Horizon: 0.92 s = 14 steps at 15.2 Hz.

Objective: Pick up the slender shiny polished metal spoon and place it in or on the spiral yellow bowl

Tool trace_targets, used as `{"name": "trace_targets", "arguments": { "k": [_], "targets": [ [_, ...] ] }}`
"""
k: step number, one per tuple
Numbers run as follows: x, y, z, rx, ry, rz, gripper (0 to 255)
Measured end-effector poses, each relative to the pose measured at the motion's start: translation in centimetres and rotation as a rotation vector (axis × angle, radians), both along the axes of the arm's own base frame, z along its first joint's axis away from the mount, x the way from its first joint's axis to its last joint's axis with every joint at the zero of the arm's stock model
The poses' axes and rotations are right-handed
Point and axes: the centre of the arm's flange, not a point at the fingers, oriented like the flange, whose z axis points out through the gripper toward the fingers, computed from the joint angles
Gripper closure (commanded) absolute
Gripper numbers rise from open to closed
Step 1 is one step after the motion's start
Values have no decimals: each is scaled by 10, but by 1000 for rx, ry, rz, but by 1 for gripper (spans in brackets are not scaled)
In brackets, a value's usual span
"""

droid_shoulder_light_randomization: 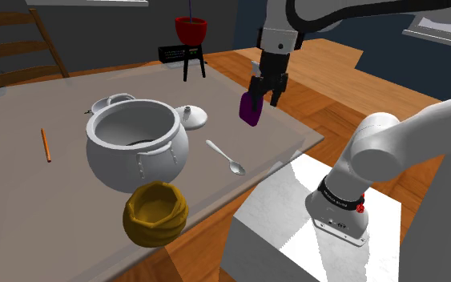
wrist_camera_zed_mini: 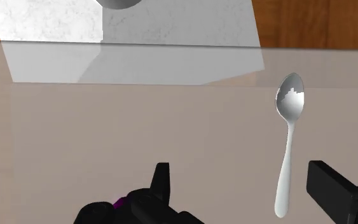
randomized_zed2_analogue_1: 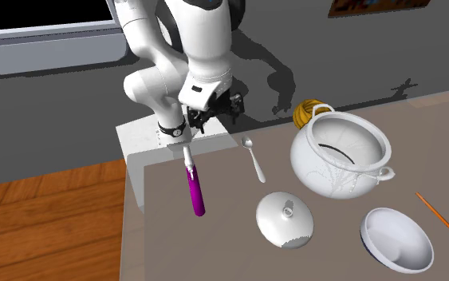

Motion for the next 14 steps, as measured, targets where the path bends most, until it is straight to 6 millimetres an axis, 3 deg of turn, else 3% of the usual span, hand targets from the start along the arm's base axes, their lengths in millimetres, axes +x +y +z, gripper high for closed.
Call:
{"name": "trace_targets", "arguments": {
  "k": [11,14],
  "targets": [
    [58,80,-101,54,-1,-29,0],
    [65,91,-121,61,-1,-34,0]
  ]
}}
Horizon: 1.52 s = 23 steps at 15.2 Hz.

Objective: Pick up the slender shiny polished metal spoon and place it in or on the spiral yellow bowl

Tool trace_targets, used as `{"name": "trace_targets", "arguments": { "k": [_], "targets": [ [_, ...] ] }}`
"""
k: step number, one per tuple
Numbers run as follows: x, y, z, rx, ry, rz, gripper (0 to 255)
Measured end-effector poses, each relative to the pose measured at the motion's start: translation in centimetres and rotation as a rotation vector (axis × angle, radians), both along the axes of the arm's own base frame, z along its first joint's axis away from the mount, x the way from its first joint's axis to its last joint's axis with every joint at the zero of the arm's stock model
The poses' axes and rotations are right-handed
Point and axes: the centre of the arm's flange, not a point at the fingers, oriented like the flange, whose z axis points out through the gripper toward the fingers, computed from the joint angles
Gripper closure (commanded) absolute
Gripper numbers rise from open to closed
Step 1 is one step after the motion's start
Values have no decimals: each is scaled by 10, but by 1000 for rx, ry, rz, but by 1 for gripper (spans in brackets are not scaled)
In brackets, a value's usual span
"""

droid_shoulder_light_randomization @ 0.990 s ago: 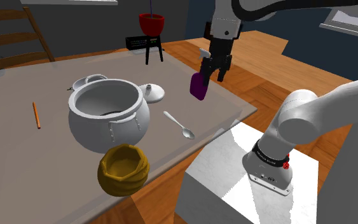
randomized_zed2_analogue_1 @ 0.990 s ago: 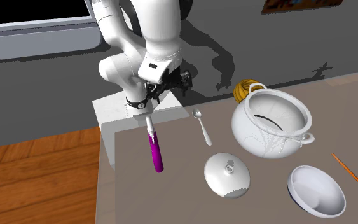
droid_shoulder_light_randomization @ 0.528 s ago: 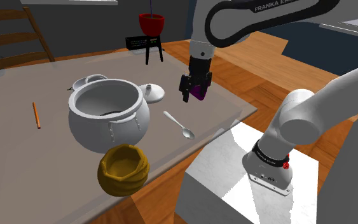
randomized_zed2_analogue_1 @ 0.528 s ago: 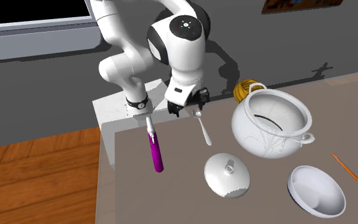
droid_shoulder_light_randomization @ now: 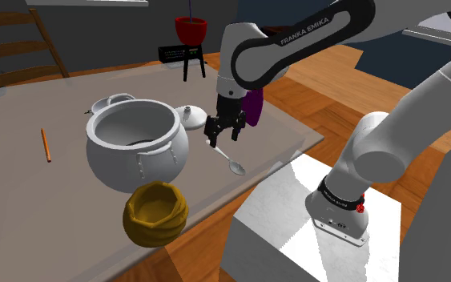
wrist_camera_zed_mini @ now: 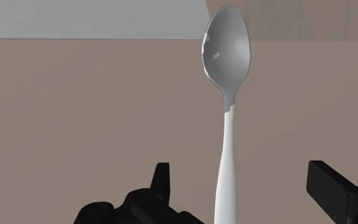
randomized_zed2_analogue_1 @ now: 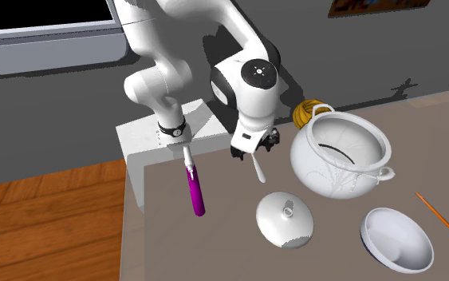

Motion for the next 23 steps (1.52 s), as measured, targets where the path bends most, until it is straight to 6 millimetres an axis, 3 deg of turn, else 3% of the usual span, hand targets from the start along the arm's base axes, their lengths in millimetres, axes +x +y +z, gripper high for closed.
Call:
{"name": "trace_targets", "arguments": {
  "k": [6,12,13,23],
  "targets": [
    [-3,6,-31,1,0,-1,0],
    [-3,7,-35,1,-1,-1,0],
    [-3,7,-35,1,-1,-1,255],
    [-3,6,-33,1,-3,-2,255]
  ]
}}
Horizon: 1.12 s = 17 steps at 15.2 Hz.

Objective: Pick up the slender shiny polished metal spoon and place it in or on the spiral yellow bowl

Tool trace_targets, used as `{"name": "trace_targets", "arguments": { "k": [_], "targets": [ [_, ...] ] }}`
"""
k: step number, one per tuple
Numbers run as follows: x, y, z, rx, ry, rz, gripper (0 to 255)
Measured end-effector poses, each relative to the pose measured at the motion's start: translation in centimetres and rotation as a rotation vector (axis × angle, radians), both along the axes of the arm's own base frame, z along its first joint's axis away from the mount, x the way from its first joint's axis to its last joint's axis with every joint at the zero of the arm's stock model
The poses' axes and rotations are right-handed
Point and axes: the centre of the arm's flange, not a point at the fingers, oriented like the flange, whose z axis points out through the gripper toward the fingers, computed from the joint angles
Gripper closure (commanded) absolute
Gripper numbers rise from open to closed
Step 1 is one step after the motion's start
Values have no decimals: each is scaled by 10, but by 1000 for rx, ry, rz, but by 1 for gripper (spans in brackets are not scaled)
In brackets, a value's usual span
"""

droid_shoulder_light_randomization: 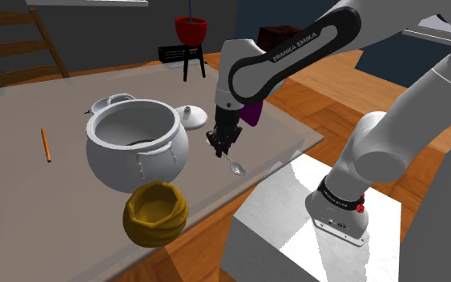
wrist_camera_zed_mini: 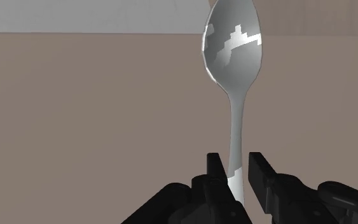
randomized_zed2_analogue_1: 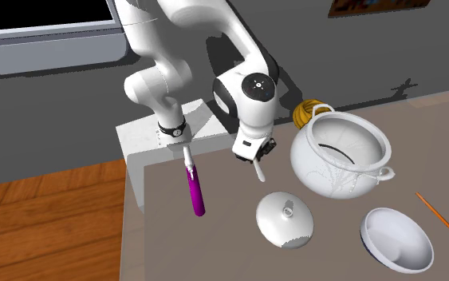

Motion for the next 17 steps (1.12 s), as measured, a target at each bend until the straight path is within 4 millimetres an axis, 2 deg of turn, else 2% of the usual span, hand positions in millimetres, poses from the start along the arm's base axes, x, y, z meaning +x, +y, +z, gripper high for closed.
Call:
{"name": "trace_targets", "arguments": {
  "k": [3,17],
  "targets": [
    [0,0,9,0,1,1,255],
    [1,1,83,0,1,1,255]
  ]
}}
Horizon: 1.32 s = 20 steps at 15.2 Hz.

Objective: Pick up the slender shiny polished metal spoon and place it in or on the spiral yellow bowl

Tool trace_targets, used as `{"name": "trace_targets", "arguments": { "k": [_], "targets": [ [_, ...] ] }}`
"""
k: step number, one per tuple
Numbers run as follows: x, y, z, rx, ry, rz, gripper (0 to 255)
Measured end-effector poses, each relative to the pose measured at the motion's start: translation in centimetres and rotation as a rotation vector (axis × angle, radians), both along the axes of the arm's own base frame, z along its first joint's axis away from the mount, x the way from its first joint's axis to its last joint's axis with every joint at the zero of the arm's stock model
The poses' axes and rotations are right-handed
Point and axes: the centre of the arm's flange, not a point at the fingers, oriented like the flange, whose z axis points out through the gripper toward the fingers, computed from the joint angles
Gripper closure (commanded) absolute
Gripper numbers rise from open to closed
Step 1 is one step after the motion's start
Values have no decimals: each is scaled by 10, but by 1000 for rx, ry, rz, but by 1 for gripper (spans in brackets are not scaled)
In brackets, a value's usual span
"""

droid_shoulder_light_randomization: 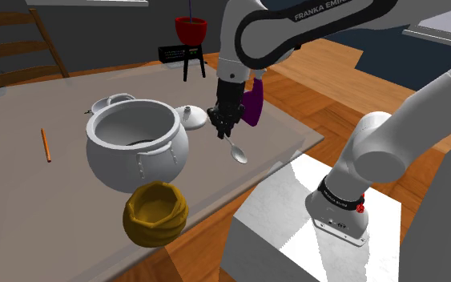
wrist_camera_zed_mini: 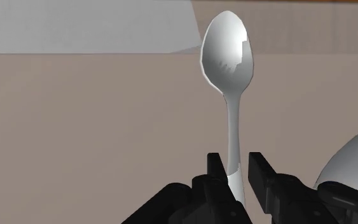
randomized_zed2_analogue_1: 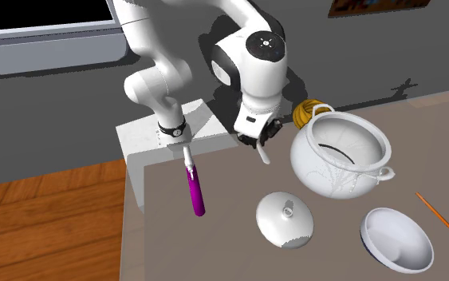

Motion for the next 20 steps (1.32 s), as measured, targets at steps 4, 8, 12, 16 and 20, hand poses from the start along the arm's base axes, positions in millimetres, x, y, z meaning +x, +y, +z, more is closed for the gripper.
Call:
{"name": "trace_targets", "arguments": {
  "k": [4,8,12,16,20],
  "targets": [
    [0,-1,20,0,0,0,255],
    [0,-2,41,0,0,0,255],
    [-1,0,62,0,0,0,255],
    [-1,-1,83,0,0,0,255],
    [-1,39,88,0,0,1,255]
  ]
}}
